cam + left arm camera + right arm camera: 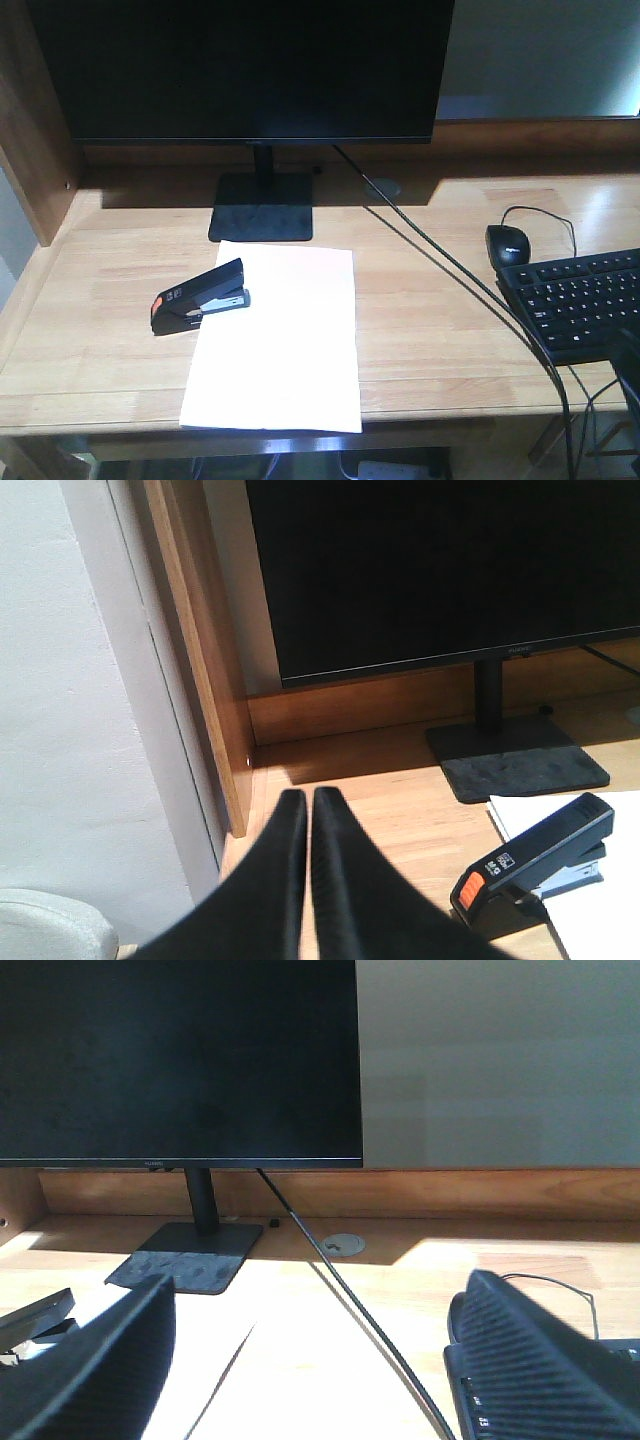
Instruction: Grab stapler and paper to desk for stapling
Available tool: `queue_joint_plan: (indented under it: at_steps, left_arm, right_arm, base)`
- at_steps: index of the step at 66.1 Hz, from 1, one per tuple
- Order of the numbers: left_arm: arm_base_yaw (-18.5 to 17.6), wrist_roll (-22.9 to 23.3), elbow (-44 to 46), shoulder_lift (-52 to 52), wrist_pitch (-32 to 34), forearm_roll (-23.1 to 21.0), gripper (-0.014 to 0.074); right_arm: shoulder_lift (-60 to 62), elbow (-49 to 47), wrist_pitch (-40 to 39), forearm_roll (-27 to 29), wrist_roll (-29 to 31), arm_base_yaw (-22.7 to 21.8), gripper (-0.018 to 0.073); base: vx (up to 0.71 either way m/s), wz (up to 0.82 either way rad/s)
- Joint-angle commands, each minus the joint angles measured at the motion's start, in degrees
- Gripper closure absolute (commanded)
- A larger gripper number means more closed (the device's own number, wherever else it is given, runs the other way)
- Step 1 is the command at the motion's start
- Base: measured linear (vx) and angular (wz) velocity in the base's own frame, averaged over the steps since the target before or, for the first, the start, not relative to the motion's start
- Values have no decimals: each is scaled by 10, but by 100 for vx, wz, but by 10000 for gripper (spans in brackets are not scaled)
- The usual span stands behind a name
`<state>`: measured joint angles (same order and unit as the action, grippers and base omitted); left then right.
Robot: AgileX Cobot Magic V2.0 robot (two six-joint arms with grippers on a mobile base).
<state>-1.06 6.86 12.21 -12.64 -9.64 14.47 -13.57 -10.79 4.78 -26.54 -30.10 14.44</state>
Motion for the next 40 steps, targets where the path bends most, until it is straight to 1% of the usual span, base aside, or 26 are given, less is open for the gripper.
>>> queue_joint_plan:
  at_steps: [1,29,33,40]
  left_arm:
    - [-2,1,16,-6,40,-4,603]
    - [-2,1,16,-6,40,-4,603]
    - [-2,1,16,-6,40,-4,603]
    - [-2,1,16,-6,40,-4,603]
  right_arm:
    - [-3,-15,-37,-2,0,-2,-1]
    - [-3,-15,-44,-2,0,-2,3]
    - [-3,-16,-44,-3,0,-2,22]
    - [-3,-16,-48,-7,1,-2,118]
  base:
    - [0,0]
    - [0,0]
    - [0,0]
    - [0,0]
